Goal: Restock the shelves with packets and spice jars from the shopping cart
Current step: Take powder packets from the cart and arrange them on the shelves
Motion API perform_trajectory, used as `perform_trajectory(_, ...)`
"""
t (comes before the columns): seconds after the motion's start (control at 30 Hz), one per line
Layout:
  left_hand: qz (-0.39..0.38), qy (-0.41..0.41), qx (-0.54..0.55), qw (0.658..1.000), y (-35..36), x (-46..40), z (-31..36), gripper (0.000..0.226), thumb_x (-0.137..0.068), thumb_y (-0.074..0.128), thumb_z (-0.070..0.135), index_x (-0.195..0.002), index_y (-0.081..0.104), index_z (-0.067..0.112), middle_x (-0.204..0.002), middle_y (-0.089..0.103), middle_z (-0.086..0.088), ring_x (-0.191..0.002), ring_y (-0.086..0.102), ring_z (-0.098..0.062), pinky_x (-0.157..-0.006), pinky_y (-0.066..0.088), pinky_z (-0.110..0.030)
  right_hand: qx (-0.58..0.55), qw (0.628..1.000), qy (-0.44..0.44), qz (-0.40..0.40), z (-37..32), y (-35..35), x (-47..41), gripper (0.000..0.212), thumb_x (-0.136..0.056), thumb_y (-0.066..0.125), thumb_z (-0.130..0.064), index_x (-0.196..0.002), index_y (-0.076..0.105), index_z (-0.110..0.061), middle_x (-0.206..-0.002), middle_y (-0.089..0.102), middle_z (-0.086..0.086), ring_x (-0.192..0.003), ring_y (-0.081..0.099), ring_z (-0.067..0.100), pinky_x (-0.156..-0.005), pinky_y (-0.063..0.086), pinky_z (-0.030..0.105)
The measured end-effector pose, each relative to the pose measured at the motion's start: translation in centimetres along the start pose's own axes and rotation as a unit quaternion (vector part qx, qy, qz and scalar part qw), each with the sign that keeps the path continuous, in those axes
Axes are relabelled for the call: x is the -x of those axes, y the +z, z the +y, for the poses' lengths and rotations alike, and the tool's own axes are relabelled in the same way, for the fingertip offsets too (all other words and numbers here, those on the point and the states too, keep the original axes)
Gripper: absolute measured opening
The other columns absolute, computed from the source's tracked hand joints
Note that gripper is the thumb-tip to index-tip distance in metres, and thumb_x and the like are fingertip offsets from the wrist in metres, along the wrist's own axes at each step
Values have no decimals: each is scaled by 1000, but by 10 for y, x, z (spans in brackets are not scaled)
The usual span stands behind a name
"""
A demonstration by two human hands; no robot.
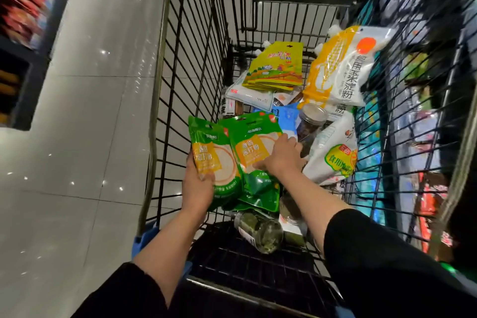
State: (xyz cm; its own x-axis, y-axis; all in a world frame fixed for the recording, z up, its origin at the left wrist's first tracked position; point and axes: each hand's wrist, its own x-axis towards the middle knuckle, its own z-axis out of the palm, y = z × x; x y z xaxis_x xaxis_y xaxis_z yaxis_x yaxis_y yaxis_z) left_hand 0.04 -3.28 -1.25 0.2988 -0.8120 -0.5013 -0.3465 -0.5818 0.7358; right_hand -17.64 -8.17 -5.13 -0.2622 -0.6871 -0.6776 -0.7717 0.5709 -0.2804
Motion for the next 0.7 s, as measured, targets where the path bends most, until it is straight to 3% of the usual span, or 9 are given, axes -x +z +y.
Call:
perform_trajectory(0.1, -2, -9, 11, 1000, -1, 1, 1, 67, -91, 50, -8, -148, 32, 23, -119, 56, 3, -111, 54, -15, -95, 45, -31, -13, 1000, 22, 5, -4, -4, 1, 124, -56, 88, -48, -147, 12, -10, -148, 26, 13, -135, 28, 33, -99, 41, 49)
perform_trajectory(0.17, -5, -7, 11, 1000, -1, 2, 2, 66, -92, 50, -7, -148, 32, 24, -119, 55, 5, -111, 54, -15, -95, 44, -31, -45, 998, 37, 1, -5, -7, 3, 121, -59, 88, -40, -147, 11, -7, -146, 30, 15, -131, 38, 33, -94, 44, 45)
perform_trajectory(0.27, -12, -13, 29, 999, -3, 1, 2, 63, -94, 50, -4, -148, 33, 23, -123, 56, 3, -115, 54, -16, -99, 46, -36, -87, 993, 8, 75, -4, -15, 8, 69, -79, 72, -16, -133, 32, -3, -123, 56, 17, -110, 56, 36, -76, 47, 40)
perform_trajectory(0.33, -18, -18, 49, 998, -5, 2, 4, 57, -96, 48, -1, -147, 35, 22, -125, 56, 1, -116, 55, -19, -99, 47, -39, -100, 982, -23, 155, -1, -28, 13, 40, -86, 58, -8, -122, 42, -4, -109, 61, 18, -99, 59, 37, -69, 43, 38)
perform_trajectory(0.43, -28, -12, 80, 996, -4, 5, 11, 45, -101, 43, 7, -143, 38, 23, -119, 56, 4, -103, 58, -10, -86, 50, -26, -196, 951, -74, 226, 11, -46, 15, 42, -91, 52, -8, -132, 43, -7, -114, 61, 19, -104, 57, 36, -75, 42, 33)
perform_trajectory(0.5, -40, -10, 102, 994, -3, 7, 15, 40, -104, 39, 12, -142, 40, 25, -118, 57, 6, -96, 58, -3, -76, 48, -18, -295, 924, -103, 220, 15, -53, 17, 44, -90, 56, -6, -133, 46, -5, -124, 58, 17, -114, 53, 29, -79, 34, 19)
perform_trajectory(0.57, -56, -5, 107, 993, -2, 9, 17, 34, -105, 36, 19, -138, 43, 25, -121, 61, 2, -99, 60, -3, -75, 48, -19, -359, 909, -120, 177, 11, -49, 23, 46, -88, 60, -5, -133, 48, -4, -131, 54, 13, -119, 48, 19, -82, 28, 10)
perform_trajectory(0.7, -79, 15, 132, 988, 3, 14, 25, 26, -104, 38, 33, -128, 47, 33, -120, 64, 5, -106, 62, -6, -84, 51, -25, -402, 905, -126, 66, -5, -19, 38, 51, -91, 60, -11, -138, 43, -7, -138, 49, 9, -128, 45, 23, -100, 36, 27)
